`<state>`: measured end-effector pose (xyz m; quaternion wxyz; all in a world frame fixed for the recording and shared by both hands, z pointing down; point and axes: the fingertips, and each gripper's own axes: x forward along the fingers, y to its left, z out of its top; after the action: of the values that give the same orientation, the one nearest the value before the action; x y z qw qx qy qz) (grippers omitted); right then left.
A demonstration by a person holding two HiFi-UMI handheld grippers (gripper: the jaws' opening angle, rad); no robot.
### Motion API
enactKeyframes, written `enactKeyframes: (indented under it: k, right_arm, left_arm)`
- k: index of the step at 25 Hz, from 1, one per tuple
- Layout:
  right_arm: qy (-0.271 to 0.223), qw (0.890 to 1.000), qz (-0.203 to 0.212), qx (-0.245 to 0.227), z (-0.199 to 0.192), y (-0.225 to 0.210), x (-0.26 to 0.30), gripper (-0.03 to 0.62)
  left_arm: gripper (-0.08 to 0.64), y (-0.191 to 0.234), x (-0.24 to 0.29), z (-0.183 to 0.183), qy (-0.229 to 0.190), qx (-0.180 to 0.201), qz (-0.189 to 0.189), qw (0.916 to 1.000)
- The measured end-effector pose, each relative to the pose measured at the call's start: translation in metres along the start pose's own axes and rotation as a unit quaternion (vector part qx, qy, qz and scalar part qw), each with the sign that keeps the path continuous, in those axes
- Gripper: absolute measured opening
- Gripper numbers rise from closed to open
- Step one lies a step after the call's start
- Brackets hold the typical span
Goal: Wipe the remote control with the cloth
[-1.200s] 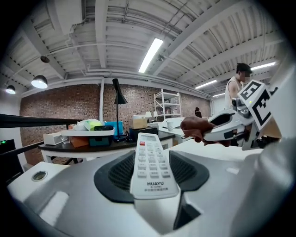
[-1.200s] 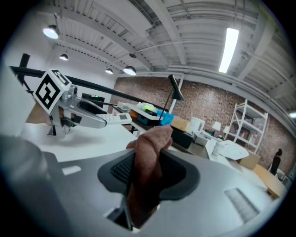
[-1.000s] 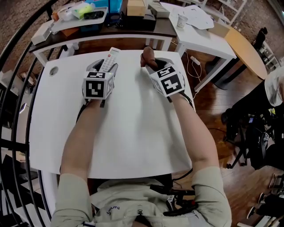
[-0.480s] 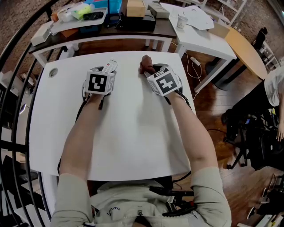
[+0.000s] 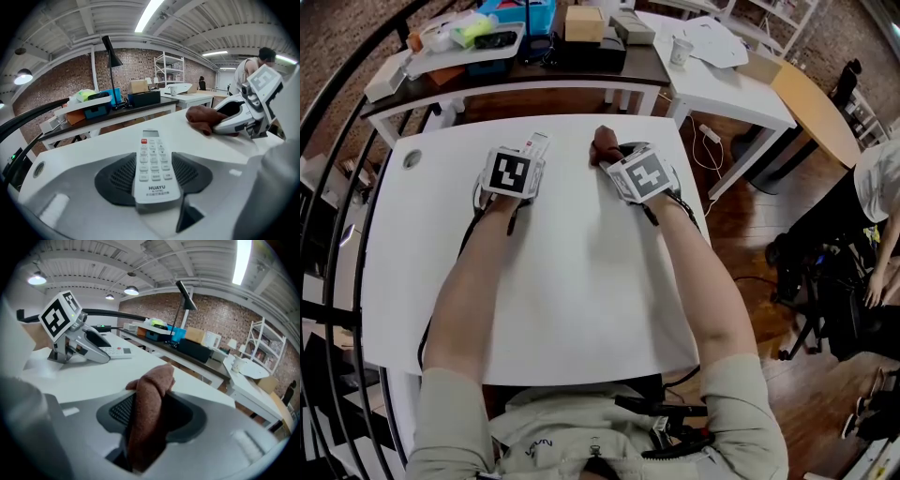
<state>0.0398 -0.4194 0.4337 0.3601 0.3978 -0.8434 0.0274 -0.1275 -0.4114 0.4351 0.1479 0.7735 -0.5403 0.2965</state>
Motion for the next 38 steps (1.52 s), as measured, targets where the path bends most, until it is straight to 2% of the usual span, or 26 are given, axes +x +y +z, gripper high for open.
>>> enactKeyframes:
  k: [4,7,9,12,14,18,21,23,28,32,38]
  right_arm:
    - [-0.001,1.0,0.002,0.009,-0.001,-0.001,-0.002,0.227]
    - [-0.009,1.0,-0.001,0.014,0.001,-0.002,-0.006,0.268]
    - [-0.018,1.0,-0.009,0.019,0.003,-0.005,-0.01,0.28]
    - [-0.035,0.999,-0.025,0.026,0.007,-0.012,-0.021,0.283]
    - [-0.051,0.997,-0.038,0.033,0.01,-0.016,-0.031,0.283]
    - [-0.116,0.991,-0.055,0.048,0.03,-0.015,-0.063,0.282]
    - [-0.173,0.981,-0.068,0.052,0.05,-0.007,-0.097,0.281]
    - [-0.206,0.975,-0.074,0.043,0.061,0.004,-0.122,0.257]
    - [-0.287,0.954,-0.08,0.02,0.086,0.04,-0.185,0.179]
    - [-0.322,0.942,-0.097,0.013,0.093,0.063,-0.226,0.113]
    - [-0.346,0.932,-0.11,0.017,0.084,0.091,-0.267,0.059]
  left_arm:
    - [0.247,0.009,-0.005,-0.011,0.029,0.0,0.026,0.9992]
    - [0.287,0.001,-0.002,-0.002,0.001,-0.005,0.005,1.0]
    - [0.317,0.008,-0.007,-0.008,0.012,-0.006,0.025,0.9996]
    - [0.323,0.018,-0.015,-0.013,0.016,-0.004,0.051,0.9986]
    - [0.325,0.018,-0.023,-0.01,-0.003,-0.008,0.05,0.9987]
    - [0.309,0.001,-0.048,0.022,-0.103,-0.003,0.018,0.9946]
    - [0.28,-0.012,-0.085,0.041,-0.162,0.004,0.016,0.9867]
    - [0.264,-0.024,-0.115,0.051,-0.204,0.007,0.013,0.9789]
    - [0.232,-0.059,-0.194,0.061,-0.302,0.05,0.01,0.952]
    - [0.19,-0.079,-0.241,0.055,-0.351,0.068,0.022,0.9337]
    - [0.148,-0.094,-0.285,0.04,-0.395,0.051,0.026,0.9171]
